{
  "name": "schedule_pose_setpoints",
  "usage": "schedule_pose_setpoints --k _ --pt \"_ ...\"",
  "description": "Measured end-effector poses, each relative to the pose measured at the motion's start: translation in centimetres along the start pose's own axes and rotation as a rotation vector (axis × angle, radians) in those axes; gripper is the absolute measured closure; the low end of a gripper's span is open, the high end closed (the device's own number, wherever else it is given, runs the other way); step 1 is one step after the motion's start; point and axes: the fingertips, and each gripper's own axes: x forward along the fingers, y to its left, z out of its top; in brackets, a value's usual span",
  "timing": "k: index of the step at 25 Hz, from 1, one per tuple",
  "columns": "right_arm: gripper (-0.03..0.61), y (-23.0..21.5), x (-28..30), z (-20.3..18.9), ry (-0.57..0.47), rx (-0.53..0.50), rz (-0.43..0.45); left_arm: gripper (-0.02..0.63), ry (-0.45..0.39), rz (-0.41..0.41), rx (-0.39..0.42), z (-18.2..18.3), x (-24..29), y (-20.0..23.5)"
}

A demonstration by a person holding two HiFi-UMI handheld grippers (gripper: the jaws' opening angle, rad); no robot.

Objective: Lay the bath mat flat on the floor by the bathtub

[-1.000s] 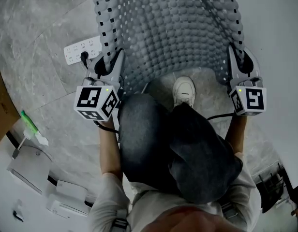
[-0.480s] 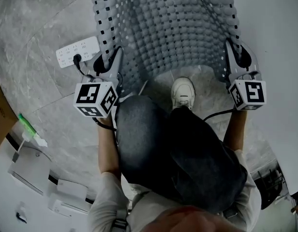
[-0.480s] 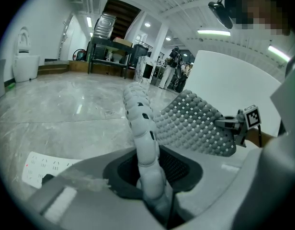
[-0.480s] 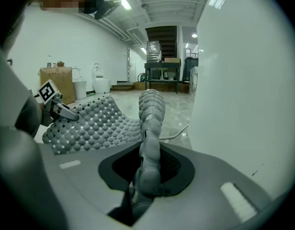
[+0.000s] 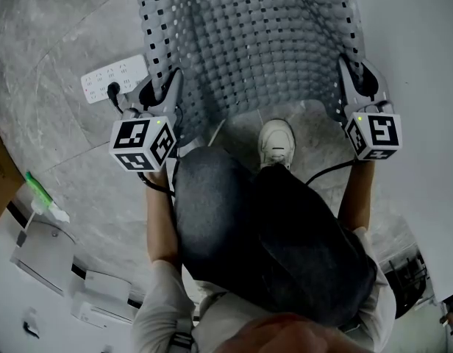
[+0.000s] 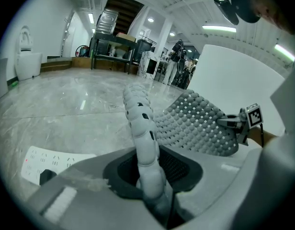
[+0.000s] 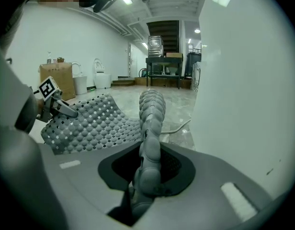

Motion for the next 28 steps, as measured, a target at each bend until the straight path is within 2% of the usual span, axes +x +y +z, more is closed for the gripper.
schedule_pose_setpoints --k 8,12,16,19,23,26,28 --pt "0.474 0.4 3.2 -0.8 0.062 -0.025 -0.060 0.509 0.023 0.016 -0.013 -0.3 1.0 2.0" --pt "0.437 0.7 3.7 -0.5 0.067 -0.077 -0.089 0.508 0.024 0.014 -0.011 -0.1 1.2 2.0" --pt "0.351 2.2 2.9 0.6 0.044 -0.123 -0.065 0.508 0.019 0.008 -0.005 0.2 0.6 1.6" --pt "0.318 2.9 2.4 1.5 0.025 -0.134 -0.055 0.508 0.018 0.007 -0.002 0.3 0.7 1.6" --pt "0.319 3.3 1.3 2.7 -0.007 -0.129 -0.048 0.508 0.017 0.008 -0.001 0.4 0.7 1.7" --pt "0.319 4.4 0.8 3.3 -0.027 -0.103 -0.008 0.508 0.018 0.009 -0.002 0.4 0.8 1.6" --pt "0.322 5.4 0.3 3.8 -0.049 -0.133 0.010 0.508 0.018 0.011 -0.002 0.3 0.9 1.6"
